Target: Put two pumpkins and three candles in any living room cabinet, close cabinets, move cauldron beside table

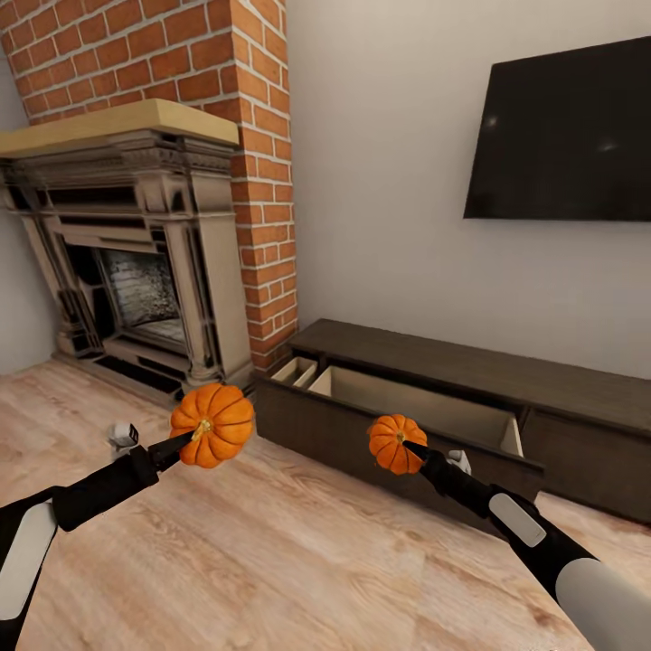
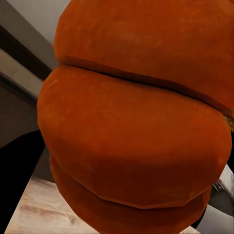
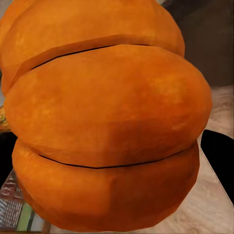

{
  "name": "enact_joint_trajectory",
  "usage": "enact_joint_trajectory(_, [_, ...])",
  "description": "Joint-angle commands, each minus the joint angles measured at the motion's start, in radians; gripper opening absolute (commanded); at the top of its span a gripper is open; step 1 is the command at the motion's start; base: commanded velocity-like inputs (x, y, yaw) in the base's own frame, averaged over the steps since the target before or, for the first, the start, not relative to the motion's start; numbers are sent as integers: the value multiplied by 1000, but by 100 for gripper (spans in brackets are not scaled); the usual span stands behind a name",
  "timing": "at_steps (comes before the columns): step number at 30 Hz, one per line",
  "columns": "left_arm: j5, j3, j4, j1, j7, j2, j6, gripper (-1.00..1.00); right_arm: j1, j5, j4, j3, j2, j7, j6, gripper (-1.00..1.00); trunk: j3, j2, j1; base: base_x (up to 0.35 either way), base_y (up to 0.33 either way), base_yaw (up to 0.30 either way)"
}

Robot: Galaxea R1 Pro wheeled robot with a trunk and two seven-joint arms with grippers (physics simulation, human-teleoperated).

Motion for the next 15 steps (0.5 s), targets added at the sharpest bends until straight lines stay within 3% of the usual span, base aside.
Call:
enact_joint_trajectory(1, [11, 1, 0, 0, -3, 0, 8, -100, -1, -10, 1, 5, -1, 1, 3, -100, -1, 0, 0, 169, 169, -289])
enact_joint_trajectory(15, [11, 1, 0, 0, -3, 0, 9, -100, -1, -10, 1, 5, 6, 0, 3, -100, -1, 0, 0, 146, 189, -290])
